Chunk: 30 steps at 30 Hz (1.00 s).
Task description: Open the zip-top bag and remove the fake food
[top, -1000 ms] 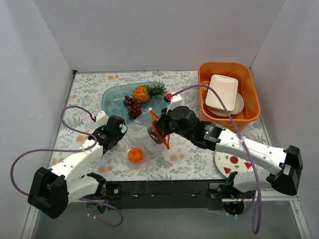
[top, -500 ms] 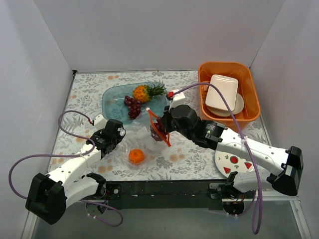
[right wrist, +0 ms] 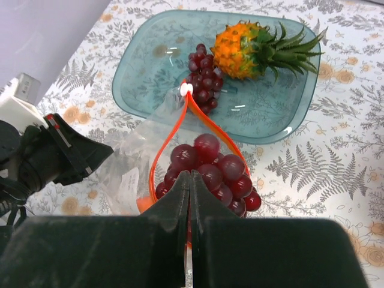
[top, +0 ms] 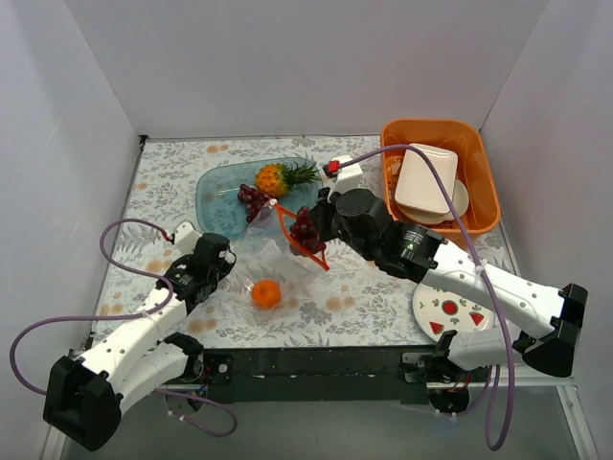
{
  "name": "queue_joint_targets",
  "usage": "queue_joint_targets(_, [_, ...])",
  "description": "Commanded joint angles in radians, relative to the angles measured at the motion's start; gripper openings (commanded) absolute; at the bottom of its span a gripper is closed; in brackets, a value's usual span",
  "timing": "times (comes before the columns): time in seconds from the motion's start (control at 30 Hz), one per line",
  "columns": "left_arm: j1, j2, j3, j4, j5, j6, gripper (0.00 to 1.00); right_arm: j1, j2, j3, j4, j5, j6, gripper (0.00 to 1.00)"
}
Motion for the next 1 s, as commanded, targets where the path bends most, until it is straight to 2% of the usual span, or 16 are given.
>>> queue_joint_targets(0.0, [0.005,0.0,0.014,0.006,-0.025,0.034,0.0,-0.005,-0.021,0.085,0.035,0.05,-0.035,0.01])
queue_joint_targets(0.17, [0.005,-0.024,0.019,0.032,0.019,0.051,0.0,-0.009,-0.029,0.082,0.038,0.076,-0.049,0.01])
queue_joint_targets(0.47, [0.005,-0.02,0.027,0.009,0.001,0.086,0.0,-0.028,0.01,0.151,0.024,0.128,-0.114,0.01])
queue_joint_targets(0.73, [0.005,0.013,0.027,0.024,0.03,0.101,0.0,-0.062,0.082,0.346,0.032,0.12,-0.213,0.01])
queue_joint_targets(0.97, [0.005,0.028,0.037,0.096,0.127,0.178,0.0,-0.085,0.221,0.495,0.089,0.009,-0.271,0.01])
